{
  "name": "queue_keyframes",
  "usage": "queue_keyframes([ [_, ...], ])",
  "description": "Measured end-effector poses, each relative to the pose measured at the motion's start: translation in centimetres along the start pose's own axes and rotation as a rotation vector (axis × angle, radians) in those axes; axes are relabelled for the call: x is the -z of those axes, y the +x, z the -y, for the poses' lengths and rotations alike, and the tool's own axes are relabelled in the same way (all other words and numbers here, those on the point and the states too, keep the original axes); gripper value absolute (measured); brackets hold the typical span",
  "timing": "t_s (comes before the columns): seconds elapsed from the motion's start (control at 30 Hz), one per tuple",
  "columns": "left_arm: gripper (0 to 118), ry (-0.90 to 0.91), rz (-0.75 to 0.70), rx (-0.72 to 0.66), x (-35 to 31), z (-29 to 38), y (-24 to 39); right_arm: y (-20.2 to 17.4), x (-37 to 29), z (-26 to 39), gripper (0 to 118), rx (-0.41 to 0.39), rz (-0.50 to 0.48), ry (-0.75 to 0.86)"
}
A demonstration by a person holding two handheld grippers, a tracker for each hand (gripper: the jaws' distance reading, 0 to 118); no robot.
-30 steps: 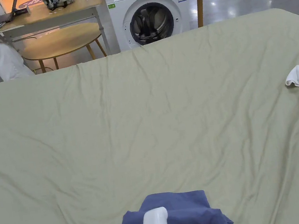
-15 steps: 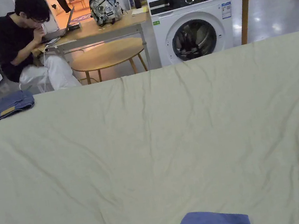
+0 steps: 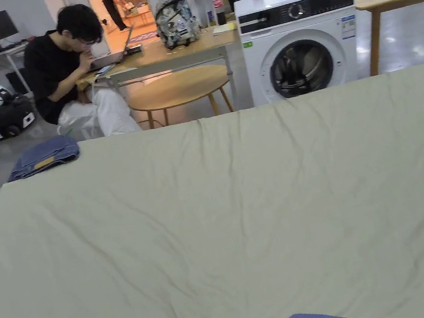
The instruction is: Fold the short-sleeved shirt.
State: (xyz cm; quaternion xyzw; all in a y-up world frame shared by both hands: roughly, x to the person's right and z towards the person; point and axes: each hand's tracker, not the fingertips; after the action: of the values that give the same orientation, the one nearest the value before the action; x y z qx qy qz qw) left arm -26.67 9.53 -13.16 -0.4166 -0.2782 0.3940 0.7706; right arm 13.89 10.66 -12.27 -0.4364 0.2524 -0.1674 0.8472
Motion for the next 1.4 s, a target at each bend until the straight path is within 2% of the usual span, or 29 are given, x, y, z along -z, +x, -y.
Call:
queue_keyframes([
  [0.03,22,0.018,-0.032,0.020,-2.0,-0.1,0.3,0.1,-0.5,-0.2,0,0.027,-0.046,0.016],
  [0.1,22,0.062,-0.105,0.076,-7.1,-0.7,0.1,0.6,-1.0,-0.4,0,0.077,-0.061,0.049],
  [0.17,22,0.142,-0.205,0.090,-13.3,-1.3,-0.8,0.9,-1.5,-0.7,0,0.085,-0.061,0.074],
  [0.3,22,0.366,-0.473,-0.017,-26.4,-3.0,-4.5,1.1,-1.7,-1.4,0,0.090,-0.077,0.071],
  [0.4,22,0.514,-0.602,-0.064,-32.1,-4.7,-6.5,1.1,-1.1,-1.6,0,0.081,-0.055,0.051],
  [0.5,22,0.598,-0.607,-0.135,-33.8,-7.0,-8.2,0.9,-0.5,-1.7,0,0.079,-0.047,0.034],
  [0.6,22,0.505,-0.755,-0.153,-32.0,-10.2,-8.9,0.4,-1.0,-1.4,0,0.045,-0.050,0.035],
  [0.63,22,0.385,-0.871,-0.018,-31.6,-11.2,-8.7,0.3,-1.3,-1.5,0,0.038,-0.051,0.033],
  [0.67,22,0.354,-0.986,-0.002,-31.2,-11.8,-8.3,0.2,-1.6,-1.5,0,0.023,-0.044,0.035],
  [0.7,32,0.340,-1.148,-0.003,-31.1,-12.4,-7.6,0.0,-2.0,-1.6,0,0.001,-0.025,0.042],
  [0.73,49,0.334,-1.252,0.050,-31.8,-13.2,-7.6,-0.1,-2.5,-1.7,0,-0.022,-0.004,0.054],
  [0.77,58,0.348,-1.256,0.095,-32.5,-13.2,-6.7,-0.1,-2.9,-1.9,0,-0.037,0.009,0.066],
  [0.87,58,0.433,-1.235,0.285,-33.6,-12.6,-0.9,-0.3,-3.9,-2.8,0,-0.069,0.055,0.111],
  [0.9,59,0.473,-1.220,0.390,-33.6,-11.9,1.4,-0.6,-4.3,-3.2,0,-0.094,0.078,0.144],
  [1.0,59,0.599,-1.128,0.579,-32.3,-8.4,8.2,-2.6,-5.6,-4.8,0,-0.175,0.177,0.255],
  [1.07,59,0.672,-1.011,0.655,-31.0,-6.1,11.5,-4.1,-6.8,-5.9,0,-0.223,0.196,0.324],
  [1.2,59,0.640,-0.878,0.778,-26.7,-1.3,15.8,-7.9,-9.5,-7.7,0,-0.315,0.229,0.450],
  [1.33,59,0.797,-0.853,0.932,-21.1,2.8,20.0,-10.4,-12.2,-8.1,0,-0.375,0.235,0.576],
  [1.4,59,0.838,-0.783,0.924,-19.1,3.6,21.2,-11.0,-13.3,-8.0,0,-0.389,0.237,0.623],
])
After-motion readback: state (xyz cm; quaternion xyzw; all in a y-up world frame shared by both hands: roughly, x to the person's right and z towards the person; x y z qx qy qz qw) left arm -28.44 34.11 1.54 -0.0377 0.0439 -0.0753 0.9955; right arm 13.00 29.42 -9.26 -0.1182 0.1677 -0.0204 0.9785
